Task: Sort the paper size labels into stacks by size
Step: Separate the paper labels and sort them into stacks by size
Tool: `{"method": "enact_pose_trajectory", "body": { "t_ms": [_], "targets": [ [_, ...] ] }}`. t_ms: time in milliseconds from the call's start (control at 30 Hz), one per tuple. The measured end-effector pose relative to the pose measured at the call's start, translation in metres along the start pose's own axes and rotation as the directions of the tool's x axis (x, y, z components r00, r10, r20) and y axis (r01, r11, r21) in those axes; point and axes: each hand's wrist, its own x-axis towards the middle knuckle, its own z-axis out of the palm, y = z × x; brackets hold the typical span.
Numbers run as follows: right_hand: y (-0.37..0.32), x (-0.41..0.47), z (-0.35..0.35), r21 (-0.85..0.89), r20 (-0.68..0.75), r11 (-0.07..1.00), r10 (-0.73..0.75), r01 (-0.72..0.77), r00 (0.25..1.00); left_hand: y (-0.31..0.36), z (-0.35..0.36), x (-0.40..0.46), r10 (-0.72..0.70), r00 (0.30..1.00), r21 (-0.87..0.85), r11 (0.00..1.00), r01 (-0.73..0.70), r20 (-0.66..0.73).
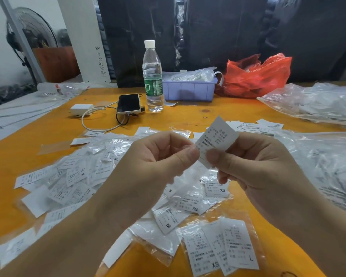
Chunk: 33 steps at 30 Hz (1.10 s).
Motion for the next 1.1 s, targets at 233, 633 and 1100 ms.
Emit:
{"method": "enact_pose_trajectory", "body": {
  "t_ms": [233,633,1100],
  "targets": [
    [0.0028,0.0015,-0.0027,0.037,0.067,0.996,0.083,-0.086,0.994,-0.0003,0.0007,0.0004,0.014,0.999,0.045,0.999,-0.016,0.037],
    [-0.0006,0.0001,-0.0015,-0.083,0.096,0.994,0.079,-0.071,0.992,-0.0026,0.001,0.0008,0.007,1.0,0.021,1.0,-0.008,0.001],
    [0.005,-0.0006,-0.0029,-0.144,0.034,0.99,-0.002,0.007,0.999,-0.002,-0.0006,0.0009,0.013,1.0,-0.04,0.999,-0.013,0.008]
  ]
}}
